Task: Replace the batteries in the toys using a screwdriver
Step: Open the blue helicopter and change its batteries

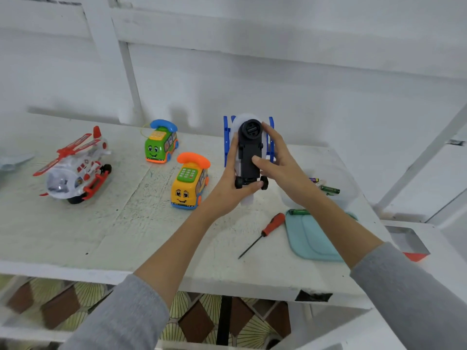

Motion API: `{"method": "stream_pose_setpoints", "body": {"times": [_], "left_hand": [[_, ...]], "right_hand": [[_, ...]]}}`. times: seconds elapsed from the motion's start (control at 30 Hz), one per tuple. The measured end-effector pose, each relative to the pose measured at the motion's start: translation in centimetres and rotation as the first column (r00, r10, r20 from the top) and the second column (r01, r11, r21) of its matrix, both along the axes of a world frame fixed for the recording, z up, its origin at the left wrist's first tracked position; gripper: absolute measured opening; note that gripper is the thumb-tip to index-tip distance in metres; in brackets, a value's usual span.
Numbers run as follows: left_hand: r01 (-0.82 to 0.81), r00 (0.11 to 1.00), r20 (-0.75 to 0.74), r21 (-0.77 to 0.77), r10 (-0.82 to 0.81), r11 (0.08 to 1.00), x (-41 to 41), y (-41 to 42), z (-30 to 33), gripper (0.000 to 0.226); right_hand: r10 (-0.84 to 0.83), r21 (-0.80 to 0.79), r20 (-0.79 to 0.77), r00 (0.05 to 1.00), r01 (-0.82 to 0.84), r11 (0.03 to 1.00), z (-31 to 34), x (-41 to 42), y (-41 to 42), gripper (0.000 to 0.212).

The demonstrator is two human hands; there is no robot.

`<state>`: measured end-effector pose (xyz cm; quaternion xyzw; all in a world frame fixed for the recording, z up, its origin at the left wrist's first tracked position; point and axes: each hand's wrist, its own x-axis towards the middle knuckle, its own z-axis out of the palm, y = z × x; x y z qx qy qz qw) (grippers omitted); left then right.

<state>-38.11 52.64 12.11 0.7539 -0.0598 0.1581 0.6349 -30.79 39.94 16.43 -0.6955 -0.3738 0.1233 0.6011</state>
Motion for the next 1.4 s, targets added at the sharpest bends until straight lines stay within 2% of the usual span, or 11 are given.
{"method": "stream_pose_setpoints", "body": {"times": [0.2,0.33,0.43,0.53,0.67,0.77,0.93,1.03,1.13,1.2,1.4], "left_hand": [[-0.062,0.998,0.025,0.061,0.060,0.996,0.0,-0.2,0.0,0.097],[-0.118,0.993,0.040,0.076,0.115,0.990,0.1,0.1,-0.6,0.100],[-0.133,0.991,0.037,0.118,0.130,0.984,0.3,0.0,-1.1,0.100],[-0.146,0.989,0.026,0.143,0.143,0.979,0.6,0.1,-1.8,0.100],[-0.131,0.991,0.013,0.179,0.131,0.975,0.8,0.0,-2.1,0.100],[-0.121,0.992,-0.012,0.191,0.126,0.974,1.0,-0.1,-2.2,0.100],[-0.112,0.993,-0.017,0.191,0.117,0.975,0.9,0.2,-2.1,0.098],[-0.098,0.994,-0.025,0.165,0.103,0.981,0.6,0.5,-1.9,0.098],[-0.094,0.993,-0.058,0.163,0.104,0.982,0.5,0.9,-1.7,0.099],[-0.092,0.992,-0.072,0.164,0.105,0.982,0.6,1.1,-1.8,0.100],[-0.122,0.989,-0.063,0.121,0.130,0.985,0.4,0.7,-1.3,0.097]], "right_hand": [[-0.150,-0.074,0.041,0.988,0.153,0.985,-0.3,0.3,-3.2,0.057],[-0.213,-0.146,0.119,0.970,0.230,0.962,-2.1,0.2,-6.2,0.038],[-0.070,-0.361,0.213,0.975,0.145,0.921,-3.9,-0.4,-7.2,0.020],[0.131,-0.581,0.373,0.919,0.120,0.805,-6.1,-0.5,-6.8,0.025],[0.290,-0.676,0.512,0.809,0.171,0.717,-8.0,-0.5,-6.0,0.032],[0.307,-0.663,0.564,0.766,0.199,0.722,-8.6,-0.6,-5.7,0.026],[0.215,-0.560,0.579,0.786,0.193,0.806,-8.4,-0.5,-6.2,0.017],[0.081,-0.460,0.491,0.868,0.179,0.869,-6.5,-0.4,-7.0,0.013],[-0.111,-0.315,0.293,0.950,0.205,0.926,-3.8,-0.7,-7.7,0.015],[-0.193,-0.217,0.199,0.961,0.235,0.947,-2.3,-1.2,-7.9,0.013],[-0.306,-0.182,0.255,0.917,0.356,0.916,-0.8,-2.6,-7.9,0.004]]}}
